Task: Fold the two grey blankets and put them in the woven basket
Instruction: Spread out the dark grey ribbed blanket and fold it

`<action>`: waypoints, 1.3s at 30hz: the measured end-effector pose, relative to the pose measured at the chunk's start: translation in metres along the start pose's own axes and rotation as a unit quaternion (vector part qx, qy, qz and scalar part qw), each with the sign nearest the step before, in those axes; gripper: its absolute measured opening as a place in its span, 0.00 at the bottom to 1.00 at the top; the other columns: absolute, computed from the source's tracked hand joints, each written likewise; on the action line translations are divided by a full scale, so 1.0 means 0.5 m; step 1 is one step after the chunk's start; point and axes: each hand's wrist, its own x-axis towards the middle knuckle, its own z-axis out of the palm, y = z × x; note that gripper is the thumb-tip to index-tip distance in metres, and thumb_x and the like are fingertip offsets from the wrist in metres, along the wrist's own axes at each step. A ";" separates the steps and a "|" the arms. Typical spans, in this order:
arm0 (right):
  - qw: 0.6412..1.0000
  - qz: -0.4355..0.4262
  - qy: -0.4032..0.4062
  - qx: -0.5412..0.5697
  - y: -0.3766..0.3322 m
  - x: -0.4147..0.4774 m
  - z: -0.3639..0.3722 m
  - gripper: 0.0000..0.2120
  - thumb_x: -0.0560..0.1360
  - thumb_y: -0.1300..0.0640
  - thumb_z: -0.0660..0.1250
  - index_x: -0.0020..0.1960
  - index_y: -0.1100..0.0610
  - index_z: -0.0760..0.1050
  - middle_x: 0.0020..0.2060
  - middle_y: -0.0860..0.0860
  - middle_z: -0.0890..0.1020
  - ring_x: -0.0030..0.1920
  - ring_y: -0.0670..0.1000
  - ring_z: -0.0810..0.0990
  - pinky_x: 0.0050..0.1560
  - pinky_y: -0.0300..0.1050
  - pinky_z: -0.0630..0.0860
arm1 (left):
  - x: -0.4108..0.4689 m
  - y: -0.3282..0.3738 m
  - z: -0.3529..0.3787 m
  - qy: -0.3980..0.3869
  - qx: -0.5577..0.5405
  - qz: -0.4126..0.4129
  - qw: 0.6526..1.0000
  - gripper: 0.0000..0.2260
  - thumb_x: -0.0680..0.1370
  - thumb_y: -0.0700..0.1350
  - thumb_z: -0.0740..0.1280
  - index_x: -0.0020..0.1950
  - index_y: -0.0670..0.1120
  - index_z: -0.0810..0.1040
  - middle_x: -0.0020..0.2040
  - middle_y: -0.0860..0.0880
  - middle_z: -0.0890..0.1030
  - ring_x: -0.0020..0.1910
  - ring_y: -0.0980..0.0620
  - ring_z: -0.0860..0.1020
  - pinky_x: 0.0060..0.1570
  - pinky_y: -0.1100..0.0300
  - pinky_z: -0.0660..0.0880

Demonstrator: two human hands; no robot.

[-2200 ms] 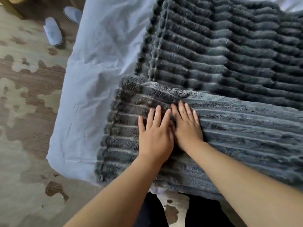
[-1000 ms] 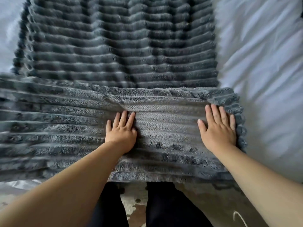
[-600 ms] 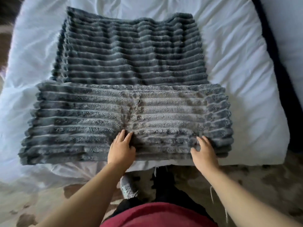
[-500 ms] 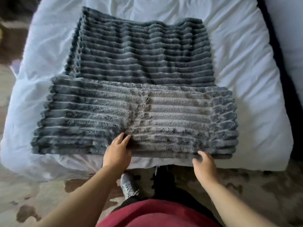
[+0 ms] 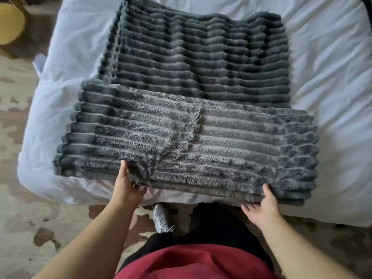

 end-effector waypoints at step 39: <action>0.953 -0.162 -0.077 0.246 0.037 -0.248 -0.119 0.05 0.72 0.53 0.66 0.44 0.50 0.80 0.46 0.48 0.84 0.51 0.54 0.80 0.60 0.55 0.70 | -0.262 0.077 -0.081 0.053 -0.051 0.145 0.987 0.20 0.65 0.40 0.66 0.56 0.39 0.78 0.55 0.44 0.82 0.49 0.43 0.81 0.41 0.49 0.80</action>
